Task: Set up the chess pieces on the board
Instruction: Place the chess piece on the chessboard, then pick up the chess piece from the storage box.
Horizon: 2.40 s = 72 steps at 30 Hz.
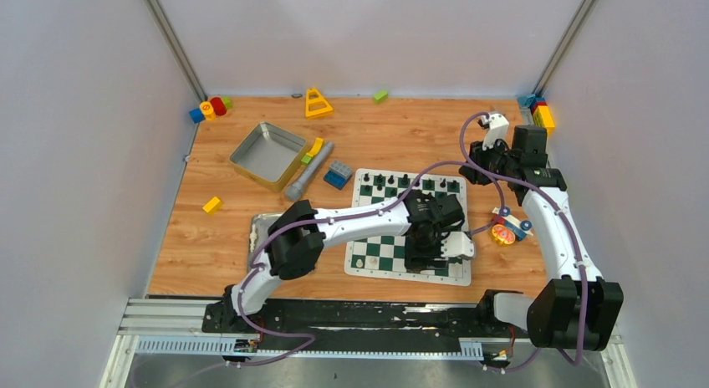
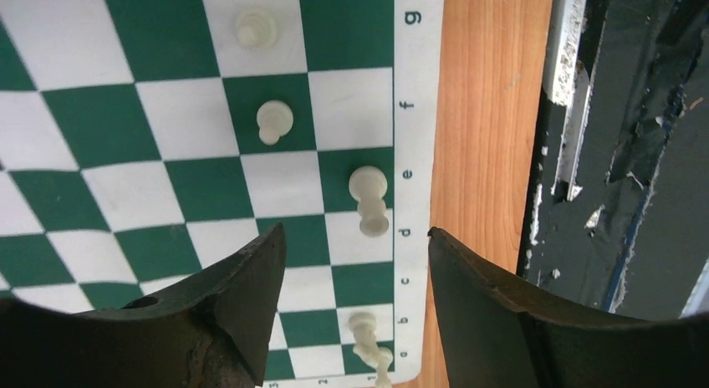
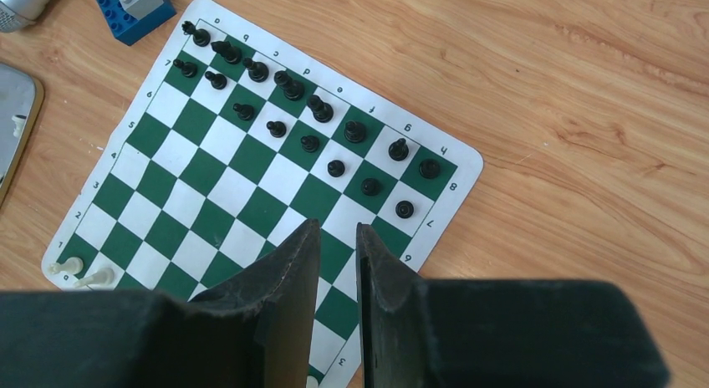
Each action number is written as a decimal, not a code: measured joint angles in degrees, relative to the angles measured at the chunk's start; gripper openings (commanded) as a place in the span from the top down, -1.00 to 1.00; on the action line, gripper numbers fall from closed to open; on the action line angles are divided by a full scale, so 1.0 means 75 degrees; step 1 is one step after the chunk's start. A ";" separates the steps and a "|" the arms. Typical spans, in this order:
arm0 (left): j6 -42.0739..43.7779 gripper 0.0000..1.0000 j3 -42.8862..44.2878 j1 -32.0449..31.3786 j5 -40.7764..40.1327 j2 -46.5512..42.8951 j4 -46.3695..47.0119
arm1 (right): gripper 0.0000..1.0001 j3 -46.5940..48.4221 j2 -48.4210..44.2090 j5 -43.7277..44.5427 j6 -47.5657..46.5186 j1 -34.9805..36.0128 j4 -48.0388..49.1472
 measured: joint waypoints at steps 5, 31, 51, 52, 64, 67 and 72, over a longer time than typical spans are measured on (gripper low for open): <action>0.0175 -0.59 -0.1049 0.0003 -0.0385 -0.1311 0.0210 | 0.50 0.0000 0.0006 -0.0050 -0.0003 0.0000 0.0000; 0.0568 -0.18 -0.7227 0.5607 -0.1102 -0.6744 0.0723 | 0.30 -0.0038 0.0277 -0.0184 -0.0236 0.1084 -0.0006; 0.0510 0.20 -0.7597 0.6167 -0.0784 -0.5176 0.1314 | 0.33 -0.0038 0.0289 -0.0175 -0.0358 0.1169 -0.0009; 0.0510 0.20 -0.7597 0.6167 -0.0772 -0.5155 0.1311 | 0.33 -0.0038 0.0297 -0.0175 -0.0361 0.1169 -0.0009; 0.0510 0.36 -0.7772 0.6167 -0.0694 -0.5129 0.1311 | 0.35 -0.0038 0.0376 -0.0160 -0.0405 0.1207 -0.0035; 0.0513 0.47 -0.7775 0.6167 -0.0699 -0.5129 0.1311 | 0.35 -0.0038 0.0376 -0.0157 -0.0408 0.1230 -0.0035; 0.0513 0.67 -0.7775 0.6167 -0.0699 -0.5129 0.1309 | 0.36 -0.0038 0.0379 -0.0157 -0.0408 0.1233 -0.0038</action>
